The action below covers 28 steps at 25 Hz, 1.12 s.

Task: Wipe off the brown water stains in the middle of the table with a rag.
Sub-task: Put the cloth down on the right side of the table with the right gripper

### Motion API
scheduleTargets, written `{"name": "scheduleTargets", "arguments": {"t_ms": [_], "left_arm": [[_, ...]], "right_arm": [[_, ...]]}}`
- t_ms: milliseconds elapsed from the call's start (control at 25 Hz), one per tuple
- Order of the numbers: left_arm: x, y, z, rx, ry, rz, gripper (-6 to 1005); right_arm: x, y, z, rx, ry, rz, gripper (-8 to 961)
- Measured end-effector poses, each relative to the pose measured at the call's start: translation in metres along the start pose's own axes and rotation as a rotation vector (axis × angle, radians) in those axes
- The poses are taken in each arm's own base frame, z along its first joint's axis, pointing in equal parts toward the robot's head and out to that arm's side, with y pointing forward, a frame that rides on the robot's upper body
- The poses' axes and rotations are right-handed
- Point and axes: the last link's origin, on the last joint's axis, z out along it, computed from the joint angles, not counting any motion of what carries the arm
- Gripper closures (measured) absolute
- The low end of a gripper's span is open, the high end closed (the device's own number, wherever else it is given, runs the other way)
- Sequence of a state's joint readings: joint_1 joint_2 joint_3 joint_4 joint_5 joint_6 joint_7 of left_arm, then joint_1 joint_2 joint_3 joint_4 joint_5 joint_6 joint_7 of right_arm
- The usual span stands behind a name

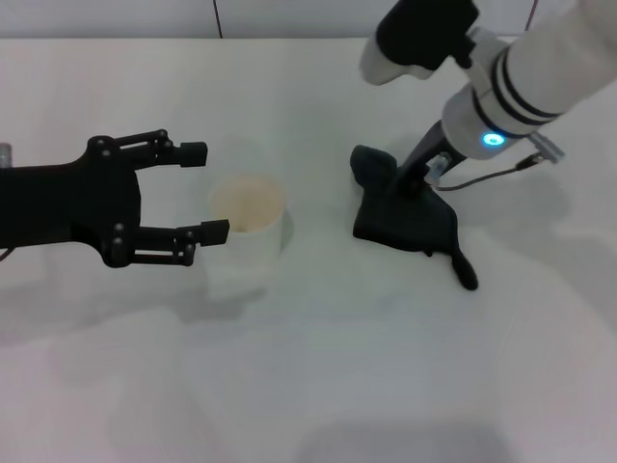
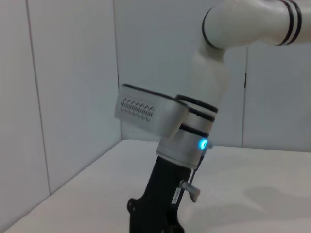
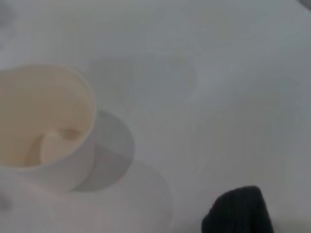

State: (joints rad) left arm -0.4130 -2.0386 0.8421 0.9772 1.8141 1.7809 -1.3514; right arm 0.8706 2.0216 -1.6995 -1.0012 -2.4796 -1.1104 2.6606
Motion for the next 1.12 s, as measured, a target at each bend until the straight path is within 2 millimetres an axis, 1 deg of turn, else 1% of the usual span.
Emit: {"name": "scheduleTargets", "arguments": {"t_ms": [240, 480, 920, 1120], "left_arm": [[0.0, 0.0, 0.001, -0.004, -0.004, 0.002, 124], [0.001, -0.001, 0.001, -0.005, -0.008, 0.006, 124], [0.001, -0.002, 0.0, -0.004, -0.013, 0.008, 125], [0.001, -0.003, 0.0, 0.002, -0.011, 0.008, 124]], "right_arm": [[0.013, 0.004, -0.013, -0.007, -0.029, 0.034, 741], [0.03, 0.009, -0.019, -0.025, -0.025, 0.059, 737], [0.048, 0.014, -0.031, -0.042, -0.035, 0.086, 731], [0.059, 0.011, -0.035, -0.045, -0.028, 0.102, 728]]}}
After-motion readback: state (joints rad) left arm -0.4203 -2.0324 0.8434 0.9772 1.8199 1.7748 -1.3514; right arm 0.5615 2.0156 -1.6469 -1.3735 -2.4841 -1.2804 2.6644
